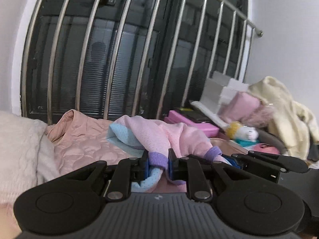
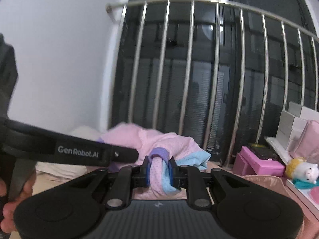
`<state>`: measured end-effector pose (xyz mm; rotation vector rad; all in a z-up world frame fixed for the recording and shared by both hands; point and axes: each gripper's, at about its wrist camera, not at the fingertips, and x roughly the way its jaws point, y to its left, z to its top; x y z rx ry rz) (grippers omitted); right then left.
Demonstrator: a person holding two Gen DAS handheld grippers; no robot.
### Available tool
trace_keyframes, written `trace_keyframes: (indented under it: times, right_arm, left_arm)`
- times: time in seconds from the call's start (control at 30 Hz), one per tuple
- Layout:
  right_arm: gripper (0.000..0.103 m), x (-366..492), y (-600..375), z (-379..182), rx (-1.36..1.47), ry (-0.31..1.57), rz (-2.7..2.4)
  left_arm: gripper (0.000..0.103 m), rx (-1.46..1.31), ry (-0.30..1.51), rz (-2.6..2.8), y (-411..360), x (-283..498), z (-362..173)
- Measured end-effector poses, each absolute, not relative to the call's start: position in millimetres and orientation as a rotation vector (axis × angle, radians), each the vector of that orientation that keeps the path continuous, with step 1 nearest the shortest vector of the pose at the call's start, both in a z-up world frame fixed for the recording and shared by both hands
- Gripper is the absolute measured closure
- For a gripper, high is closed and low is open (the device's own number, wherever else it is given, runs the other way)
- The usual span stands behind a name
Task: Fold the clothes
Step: 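Grasp the folded bundle with both grippers and lift it onto the pink jacket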
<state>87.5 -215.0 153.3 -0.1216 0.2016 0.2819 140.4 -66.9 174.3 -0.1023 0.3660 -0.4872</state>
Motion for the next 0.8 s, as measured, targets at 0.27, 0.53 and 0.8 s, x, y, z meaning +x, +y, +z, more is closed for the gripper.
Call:
trace_keyframes:
  times: [0.27,0.53,0.8]
  right_arm:
    - [0.087,217,-215,96,-0.079,0.353,0.257]
    - [0.054,274,-226,26,-0.101,0.623,0.178]
    - [0.063,292,-250,20,0.069,0.718,0.175]
  left_arm:
    - [0.087,-0.148,0.516,-0.475,-79,268,94]
    - [0.044,-0.149,0.675,-0.393,-63,309,7]
    - [0.049,-0.100,0.723,-0.382,-70,297,11]
